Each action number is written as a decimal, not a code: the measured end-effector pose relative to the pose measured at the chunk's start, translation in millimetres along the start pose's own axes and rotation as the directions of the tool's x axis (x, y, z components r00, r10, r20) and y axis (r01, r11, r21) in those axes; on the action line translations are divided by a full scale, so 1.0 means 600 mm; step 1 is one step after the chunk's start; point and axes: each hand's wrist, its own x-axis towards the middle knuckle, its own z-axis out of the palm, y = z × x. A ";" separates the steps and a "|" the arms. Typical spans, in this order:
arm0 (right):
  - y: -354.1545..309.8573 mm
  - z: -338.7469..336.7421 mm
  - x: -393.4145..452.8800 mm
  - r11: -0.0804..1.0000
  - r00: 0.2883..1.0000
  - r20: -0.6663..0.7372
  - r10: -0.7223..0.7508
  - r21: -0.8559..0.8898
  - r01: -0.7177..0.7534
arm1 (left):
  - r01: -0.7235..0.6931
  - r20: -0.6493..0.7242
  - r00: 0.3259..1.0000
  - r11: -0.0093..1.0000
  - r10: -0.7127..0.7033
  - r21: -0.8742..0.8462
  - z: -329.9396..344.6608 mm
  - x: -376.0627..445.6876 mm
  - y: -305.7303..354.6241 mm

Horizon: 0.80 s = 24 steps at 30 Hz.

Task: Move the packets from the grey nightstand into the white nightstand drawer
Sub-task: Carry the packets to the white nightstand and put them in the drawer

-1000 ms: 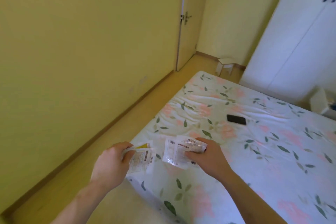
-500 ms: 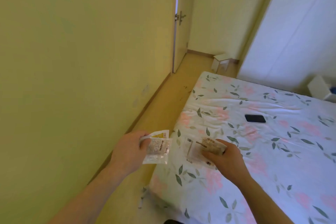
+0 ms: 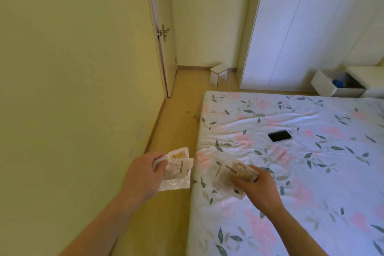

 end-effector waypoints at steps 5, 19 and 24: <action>-0.053 0.032 0.076 0.998 0.998 -0.057 0.035 0.046 -0.032 | -0.086 0.099 0.991 0.996 0.089 -0.038 -0.008 0.135 -0.006; -0.141 0.171 0.277 0.988 0.933 -0.325 0.154 0.038 -0.150 | -0.376 0.306 0.881 0.927 0.361 -0.011 -0.075 0.525 -0.059; -0.173 0.176 0.328 0.981 0.889 -0.415 0.193 0.063 -0.184 | -0.416 0.411 0.808 0.903 0.423 -0.110 -0.042 0.643 -0.030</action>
